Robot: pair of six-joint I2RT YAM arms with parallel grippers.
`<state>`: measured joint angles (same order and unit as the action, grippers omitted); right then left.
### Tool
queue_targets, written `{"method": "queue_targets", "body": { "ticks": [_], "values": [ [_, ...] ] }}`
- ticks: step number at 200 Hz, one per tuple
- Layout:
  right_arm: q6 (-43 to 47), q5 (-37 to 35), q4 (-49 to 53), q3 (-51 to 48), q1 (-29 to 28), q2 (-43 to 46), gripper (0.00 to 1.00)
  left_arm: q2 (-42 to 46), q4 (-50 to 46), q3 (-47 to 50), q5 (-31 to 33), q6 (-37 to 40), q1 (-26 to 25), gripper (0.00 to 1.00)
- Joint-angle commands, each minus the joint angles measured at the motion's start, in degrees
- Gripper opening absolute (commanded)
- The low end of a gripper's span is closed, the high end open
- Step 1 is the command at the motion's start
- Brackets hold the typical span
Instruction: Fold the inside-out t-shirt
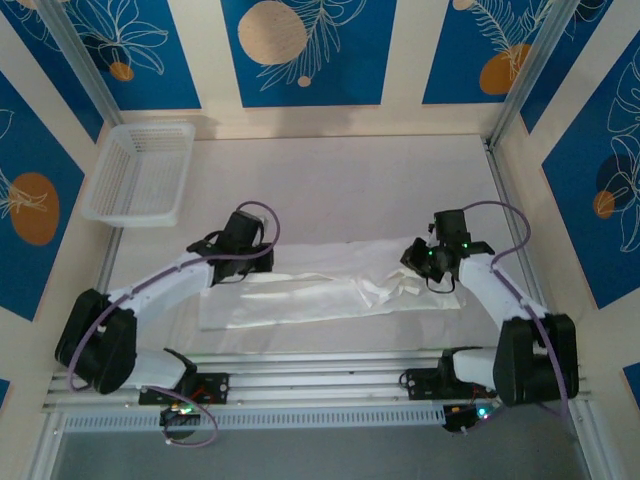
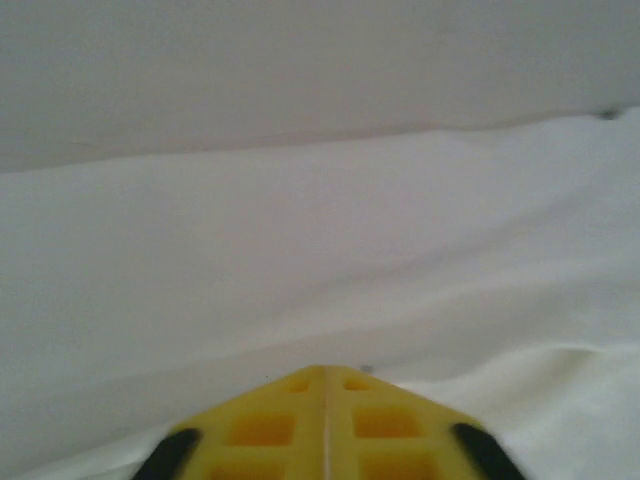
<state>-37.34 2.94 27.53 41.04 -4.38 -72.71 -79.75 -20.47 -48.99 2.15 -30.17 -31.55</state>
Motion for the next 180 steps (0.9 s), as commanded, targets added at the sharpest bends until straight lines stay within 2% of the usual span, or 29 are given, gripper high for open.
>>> {"method": "queue_targets", "body": {
  "ticks": [1, 24, 46, 99, 123, 145, 180],
  "values": [
    [3.9, -0.5, 1.0, 2.4, 1.4, -3.8, 0.07, -4.4, -9.9, -4.6, 11.9, -4.6, -0.4, 0.00],
    [4.6, -1.5, 2.0, 3.5, 2.3, -7.1, 0.06, -10.0, -10.4, -7.7, 13.1, -6.2, -0.4, 0.00],
    [4.7, -1.7, 2.4, 4.3, 3.1, -9.7, 0.00, -17.6, -10.6, -12.7, 10.8, -6.4, 0.0, 0.00],
    [4.5, -2.5, 4.9, 8.0, 3.6, -16.6, 0.00, -35.1, -10.8, -26.8, 9.3, -5.6, 2.1, 0.00],
    [2.4, 0.6, 6.1, 9.1, 3.0, -19.8, 0.00, -43.8, -12.7, -38.0, 8.6, -4.5, 2.9, 0.00],
    [0.5, 5.1, 7.5, 9.1, 0.8, -21.4, 0.02, -54.1, -15.0, -52.2, 4.8, -4.6, 4.5, 0.00],
    [-5.0, 3.4, 9.5, 6.5, -10.4, -19.0, 0.05, -70.2, -20.0, -81.7, -0.2, -2.9, 5.8, 0.00]
  ]
}}
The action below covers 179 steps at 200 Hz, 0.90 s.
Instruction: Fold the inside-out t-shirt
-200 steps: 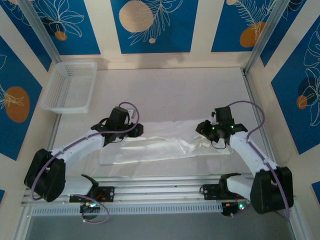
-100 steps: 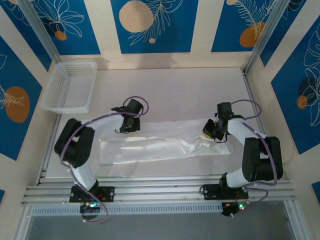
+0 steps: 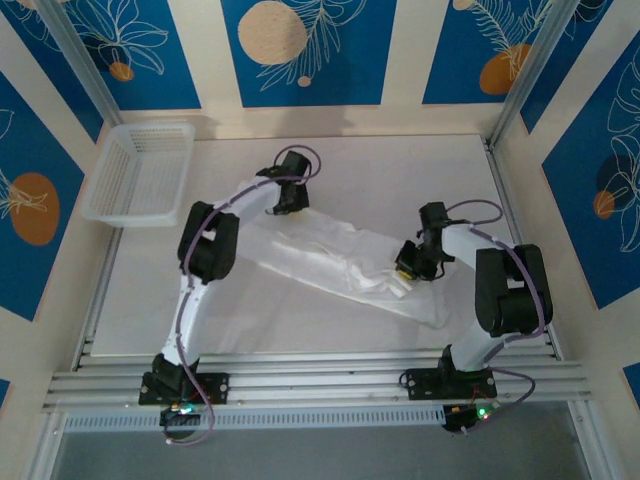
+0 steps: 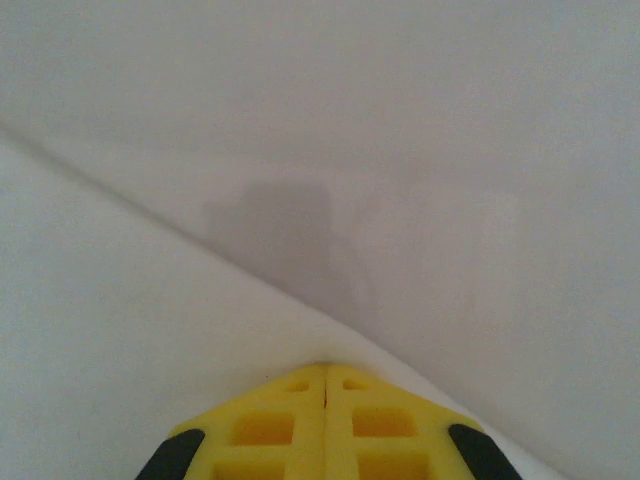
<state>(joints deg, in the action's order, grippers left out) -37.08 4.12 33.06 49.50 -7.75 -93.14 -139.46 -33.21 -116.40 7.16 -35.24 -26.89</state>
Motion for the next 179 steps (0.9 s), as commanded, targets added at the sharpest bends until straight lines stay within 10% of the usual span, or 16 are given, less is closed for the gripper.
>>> {"method": "queue_targets", "body": {
  "ticks": [1, 26, 71, 91, 179],
  "values": [
    [-5.6, 2.3, 3.9, -2.1, -7.5, 1.5, 0.05, -10.9, -7.6, -15.4, -5.3, 2.2, 1.1, 0.00],
    [-14.7, 4.9, -3.0, -3.8, -21.0, 1.0, 0.07, -18.9, -8.3, -34.1, -9.9, 2.5, 1.2, 0.00],
    [-16.2, 6.2, -3.1, 12.1, -40.7, -14.1, 0.06, -13.1, -5.5, -34.7, -12.2, 0.4, 0.8, 0.00],
    [-13.0, 5.4, -1.2, 17.5, -45.0, -13.2, 0.08, -7.0, -9.6, -32.1, -13.1, 3.2, 0.7, 0.23],
    [-5.9, -1.1, -6.5, -7.8, -32.9, 16.7, 0.57, 55.5, 7.0, 45.0, -15.6, 7.1, 2.5, 0.65]
  ]
}}
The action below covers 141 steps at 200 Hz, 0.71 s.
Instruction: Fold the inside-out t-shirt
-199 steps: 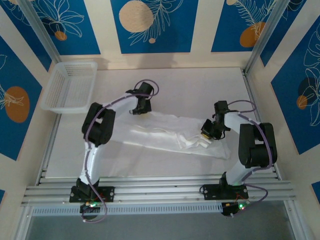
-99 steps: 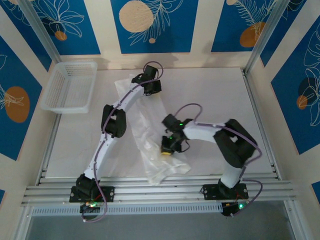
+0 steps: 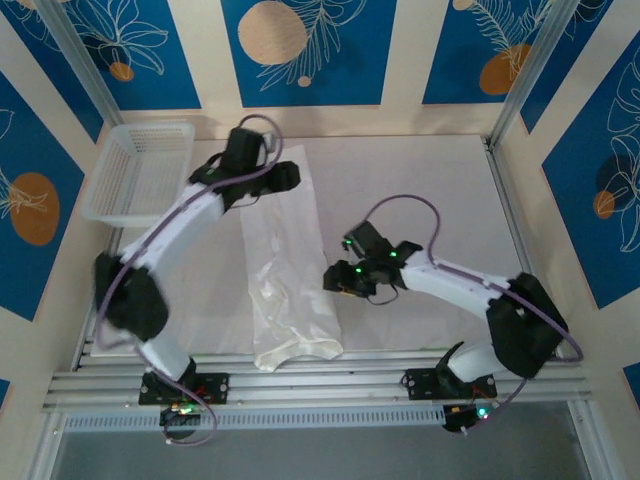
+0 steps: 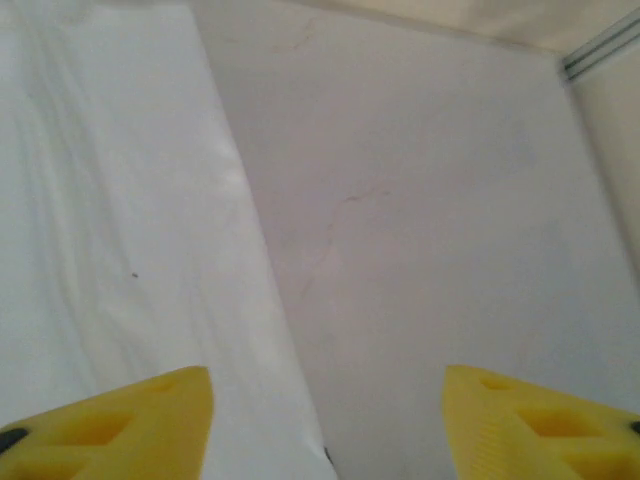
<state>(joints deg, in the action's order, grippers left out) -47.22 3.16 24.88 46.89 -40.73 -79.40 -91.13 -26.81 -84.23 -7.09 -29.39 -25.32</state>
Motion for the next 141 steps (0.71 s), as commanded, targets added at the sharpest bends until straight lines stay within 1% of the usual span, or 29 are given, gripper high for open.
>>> {"method": "queue_targets", "body": {
  "ticks": [1, 28, 45, 69, 91, 108, 131, 141],
  "values": [
    [4.3, 0.0, 1.8, -5.3, 0.0, 3.1, 0.57, 7.7, 0.5, 13.5, -1.3, 1.3, 0.9, 0.65],
    [3.9, 2.3, 0.5, -7.3, 0.1, 2.4, 0.56, 18.7, -0.3, 28.7, -1.6, -2.2, 1.2, 0.65],
    [2.1, 3.5, -3.0, -7.9, -0.6, -0.1, 0.54, 23.3, 1.6, 36.8, -4.3, -4.1, 1.2, 0.65],
    [0.5, 5.4, -6.9, -6.7, -2.3, -5.0, 0.52, 25.1, 3.2, 44.3, -10.5, -4.6, 1.2, 0.66],
    [-1.0, 6.7, -9.6, -5.6, -4.2, -8.3, 0.49, 25.2, 4.2, 48.7, -14.0, -6.2, 1.1, 0.66],
    [-2.4, 7.5, -11.1, -5.6, -4.9, -10.0, 0.44, 26.7, 6.2, 52.4, -14.2, -8.2, 0.9, 0.66],
    [-3.4, 8.3, -11.7, -5.6, -5.6, -10.0, 0.28, 29.0, 6.0, 56.2, -14.2, -10.1, 0.8, 0.65],
    [-3.7, 8.4, -11.5, -5.6, -5.8, -9.4, 0.25, 30.5, 4.9, 58.0, -13.6, -11.3, 0.7, 0.64]
  ]
}}
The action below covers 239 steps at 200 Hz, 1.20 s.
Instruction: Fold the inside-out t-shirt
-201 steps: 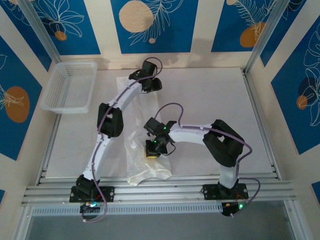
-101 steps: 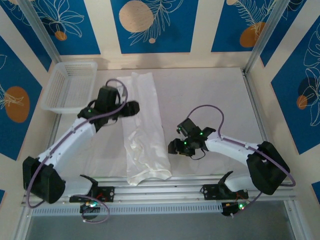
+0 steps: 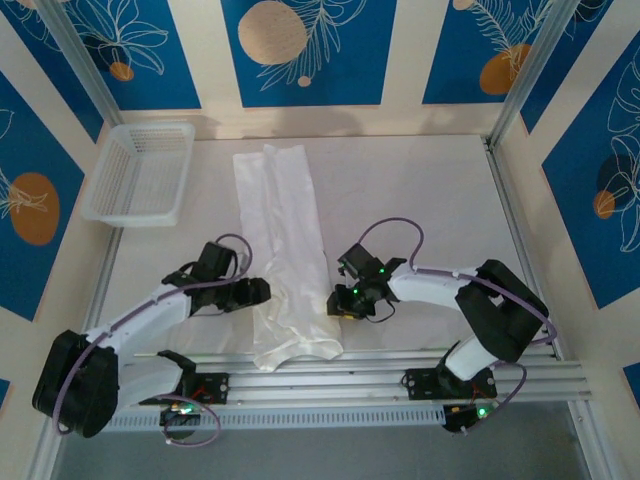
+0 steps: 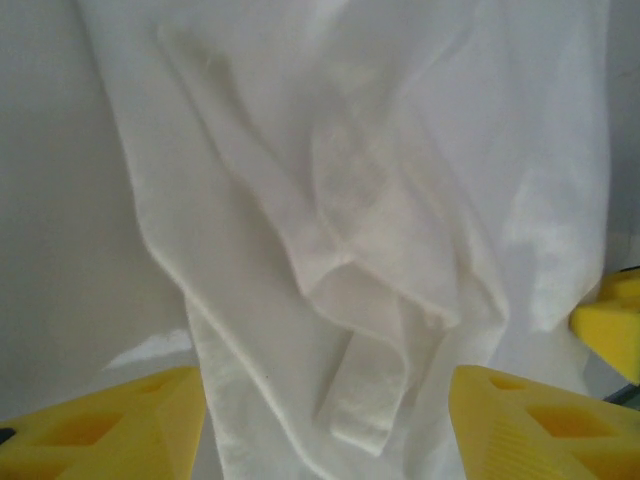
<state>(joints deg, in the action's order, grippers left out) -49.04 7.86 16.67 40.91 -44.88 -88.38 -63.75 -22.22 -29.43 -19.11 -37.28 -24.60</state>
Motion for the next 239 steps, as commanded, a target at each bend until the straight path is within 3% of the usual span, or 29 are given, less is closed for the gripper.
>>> {"method": "queue_targets", "body": {
  "ticks": [1, 42, 57, 128, 181, 239],
  "values": [
    [-1.9, 3.7, -3.3, 0.3, -1.6, -0.4, 0.25, 3.3, 0.2, 3.4, -1.5, -3.5, -0.1, 0.64],
    [-2.6, 4.1, -3.3, 0.1, -1.8, 0.2, 0.03, 8.4, 1.9, 10.1, -6.2, -8.1, -0.5, 0.61],
    [-2.8, 4.1, -3.5, 0.2, -1.8, 0.0, 0.00, 8.6, 3.1, 10.7, -7.5, -8.6, -0.8, 0.58],
    [-3.9, 3.6, -3.3, -0.1, -1.2, -1.0, 0.00, 4.7, 11.9, 11.9, -10.0, -10.7, -2.0, 0.42],
    [-4.0, 2.8, -2.9, -0.7, -0.7, -0.2, 0.00, 8.1, -2.9, 8.3, 1.5, -8.2, -2.5, 0.56],
    [-3.8, 3.8, -3.4, 0.0, -0.7, -2.1, 0.00, 5.7, 0.7, 9.2, -1.4, -9.1, -3.1, 0.54]
  ]
}}
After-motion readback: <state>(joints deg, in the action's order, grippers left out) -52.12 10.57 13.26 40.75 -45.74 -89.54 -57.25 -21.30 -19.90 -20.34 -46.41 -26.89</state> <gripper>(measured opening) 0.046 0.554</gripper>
